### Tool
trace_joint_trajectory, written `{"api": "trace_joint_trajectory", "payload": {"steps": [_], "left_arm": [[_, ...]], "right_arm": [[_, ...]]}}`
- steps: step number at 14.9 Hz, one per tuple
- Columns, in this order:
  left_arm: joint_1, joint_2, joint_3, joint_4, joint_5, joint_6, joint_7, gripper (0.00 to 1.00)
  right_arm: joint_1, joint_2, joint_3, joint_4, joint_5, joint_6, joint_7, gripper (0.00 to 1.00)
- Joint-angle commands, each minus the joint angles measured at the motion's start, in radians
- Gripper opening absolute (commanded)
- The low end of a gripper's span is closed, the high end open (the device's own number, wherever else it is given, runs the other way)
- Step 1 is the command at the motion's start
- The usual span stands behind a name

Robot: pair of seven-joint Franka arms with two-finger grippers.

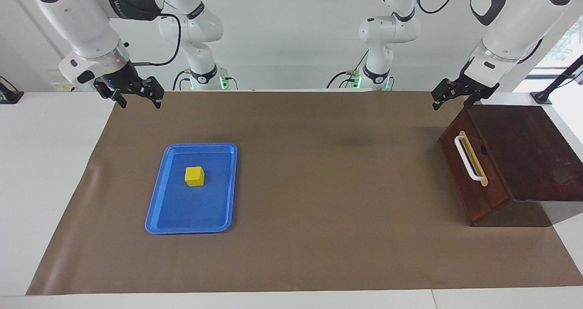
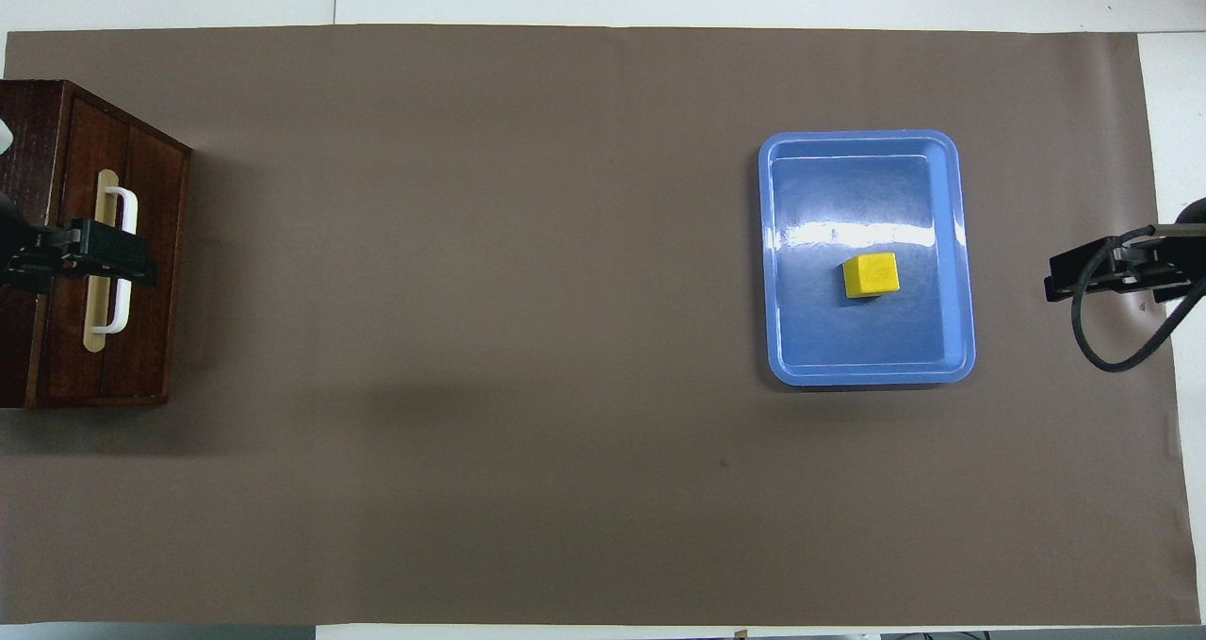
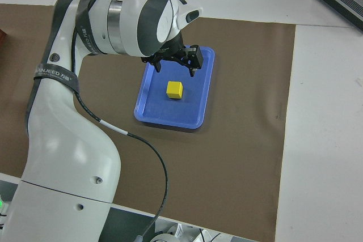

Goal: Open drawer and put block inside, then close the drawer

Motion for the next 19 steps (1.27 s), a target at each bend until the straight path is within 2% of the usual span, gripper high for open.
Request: {"api": "trace_joint_trajectory", "payload": {"steps": [1,10,11,13,15,19], "left_arm": [[0.000,-0.009,0.004,-0.001,-0.009,0.010,0.014,1.00],[0.001,-0.009,0.004,-0.003,-0.009,0.008,0.014,1.00],[0.001,-0.009,0.004,-0.003,-0.009,0.008,0.014,1.00],[0.001,-0.009,0.004,-0.004,-0.009,0.010,0.014,1.00],[0.001,-0.009,0.004,-0.004,-0.009,0.010,0.014,1.00],[0.001,-0.009,0.004,-0.003,-0.007,0.010,0.014,1.00]], "right_arm": [[-0.009,-0.005,0.007,0.002,-0.006,-0.015,0.015,1.00],[-0.024,-0.006,0.002,0.008,0.019,-0.015,-0.043,1.00],[-0.026,-0.002,-0.003,0.007,0.023,0.006,-0.002,1.00],[-0.030,0.012,-0.003,0.007,0.024,0.035,0.223,1.00],[-0.033,0.066,-0.001,0.033,0.031,0.051,0.404,1.00],[-0.050,0.225,-0.006,0.162,0.080,0.066,0.670,1.00]]}}
